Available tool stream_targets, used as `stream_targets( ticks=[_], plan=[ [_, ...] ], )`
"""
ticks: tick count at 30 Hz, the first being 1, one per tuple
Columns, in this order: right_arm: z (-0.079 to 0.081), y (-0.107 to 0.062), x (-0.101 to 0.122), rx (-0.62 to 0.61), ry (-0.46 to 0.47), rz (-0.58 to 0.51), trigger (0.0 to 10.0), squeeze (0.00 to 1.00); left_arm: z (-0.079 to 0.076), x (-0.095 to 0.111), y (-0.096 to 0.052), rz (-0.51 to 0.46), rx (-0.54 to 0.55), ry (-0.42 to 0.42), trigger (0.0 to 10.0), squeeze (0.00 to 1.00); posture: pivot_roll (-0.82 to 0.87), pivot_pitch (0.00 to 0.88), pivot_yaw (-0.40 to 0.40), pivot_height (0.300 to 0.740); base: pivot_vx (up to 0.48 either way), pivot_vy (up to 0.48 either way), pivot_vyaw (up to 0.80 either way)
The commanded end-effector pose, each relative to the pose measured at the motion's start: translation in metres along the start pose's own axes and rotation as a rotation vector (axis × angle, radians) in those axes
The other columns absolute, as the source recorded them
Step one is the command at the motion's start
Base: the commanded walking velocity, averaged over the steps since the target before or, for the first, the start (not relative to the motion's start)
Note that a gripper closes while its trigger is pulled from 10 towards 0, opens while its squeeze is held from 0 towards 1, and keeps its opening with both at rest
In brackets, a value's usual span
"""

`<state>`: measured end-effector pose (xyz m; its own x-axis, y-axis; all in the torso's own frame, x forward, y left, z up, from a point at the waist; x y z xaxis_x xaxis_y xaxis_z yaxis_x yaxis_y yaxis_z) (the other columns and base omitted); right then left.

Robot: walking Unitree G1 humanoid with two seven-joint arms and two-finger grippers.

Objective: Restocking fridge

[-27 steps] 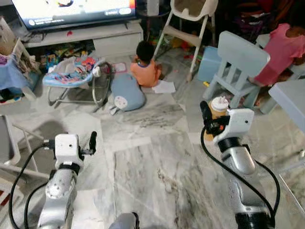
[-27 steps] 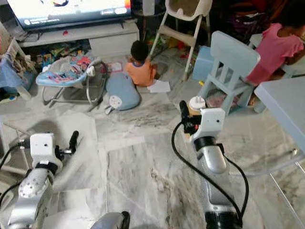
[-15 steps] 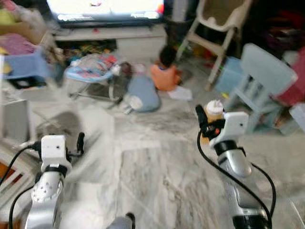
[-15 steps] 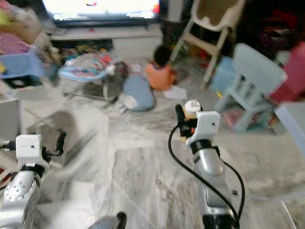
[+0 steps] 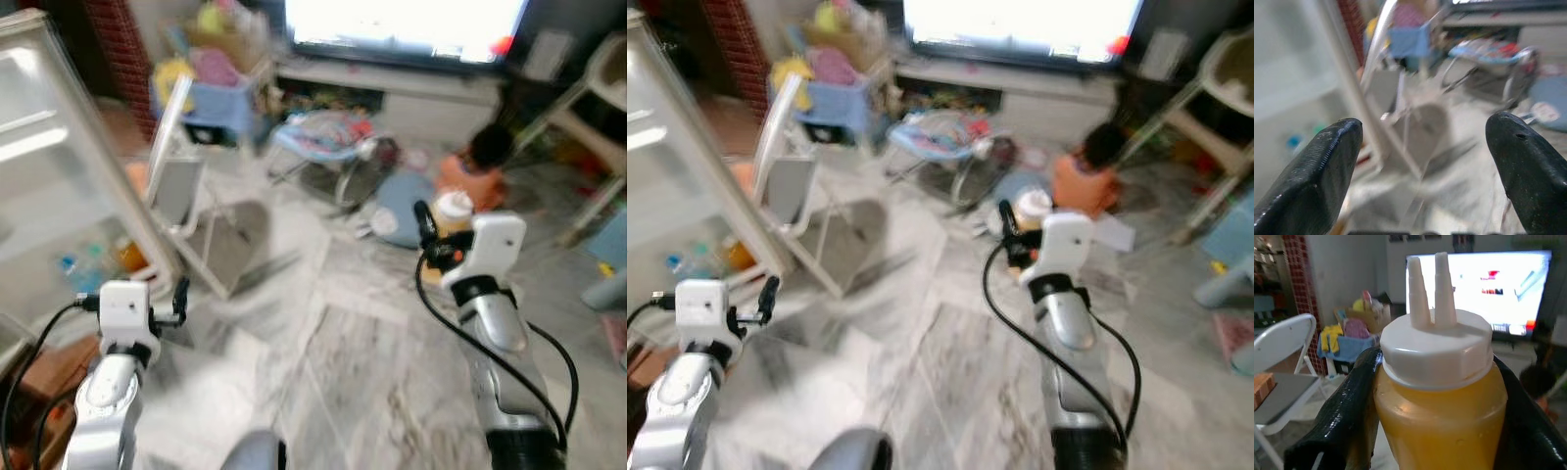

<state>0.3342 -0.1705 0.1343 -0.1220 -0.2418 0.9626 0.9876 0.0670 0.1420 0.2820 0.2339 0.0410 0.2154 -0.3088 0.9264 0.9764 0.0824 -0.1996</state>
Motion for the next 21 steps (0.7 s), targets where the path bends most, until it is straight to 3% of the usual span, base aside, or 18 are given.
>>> stream_targets(
  ticks=[1, 10, 12, 15, 18, 21],
  plan=[
    [-0.012, -0.002, 0.005, -0.074, 0.028, -0.020, 10.0, 0.00, -0.001, 0.007, -0.001, -0.024, -0.008, 0.005, 10.0, 0.00, 0.11, 0.000, -0.013, 0.740, 0.000, 0.000, 0.00],
    [-0.015, -0.005, -0.021, -0.114, 0.006, 0.099, 10.0, 0.00, -0.001, 0.004, -0.002, -0.014, 0.011, -0.001, 10.0, 0.00, 0.11, 0.000, -0.021, 0.740, 0.000, 0.000, 0.00],
    [-0.012, 0.000, -0.018, -0.140, 0.064, 0.077, 10.0, 0.00, -0.002, 0.007, 0.001, -0.021, 0.007, -0.003, 10.0, 0.00, 0.11, 0.000, -0.021, 0.740, 0.000, 0.000, 0.00],
    [-0.012, 0.002, -0.013, -0.117, 0.042, 0.045, 10.0, 0.00, -0.004, 0.011, 0.003, -0.030, -0.010, 0.005, 10.0, 0.00, 0.11, 0.000, -0.016, 0.740, 0.000, 0.000, 0.00],
    [-0.019, -0.001, -0.016, -0.157, 0.054, 0.059, 10.0, 0.00, -0.010, 0.013, 0.002, -0.046, -0.050, 0.034, 10.0, 0.00, 0.11, 0.000, -0.006, 0.740, 0.000, 0.000, 0.00],
    [-0.029, -0.007, -0.019, -0.206, 0.002, 0.073, 10.0, 0.00, -0.015, 0.013, 0.001, -0.046, -0.081, 0.047, 10.0, 0.00, 0.10, 0.000, 0.012, 0.740, 0.000, 0.000, 0.00]
  ],
)
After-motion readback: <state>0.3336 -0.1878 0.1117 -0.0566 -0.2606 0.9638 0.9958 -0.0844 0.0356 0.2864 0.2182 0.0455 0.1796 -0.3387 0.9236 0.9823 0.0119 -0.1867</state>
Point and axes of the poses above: a point about 5 cm out from each wrist's last joint towards the gripper, its own y axis pointing out of the wrist towards the gripper, its own x axis along the axis of the wrist's last joint, z = x × y, the point moved 6 cm from there along y, pointing out of the wrist towards the gripper, and after that the axes turned 12 degrees about y, right-handed, at the moved point
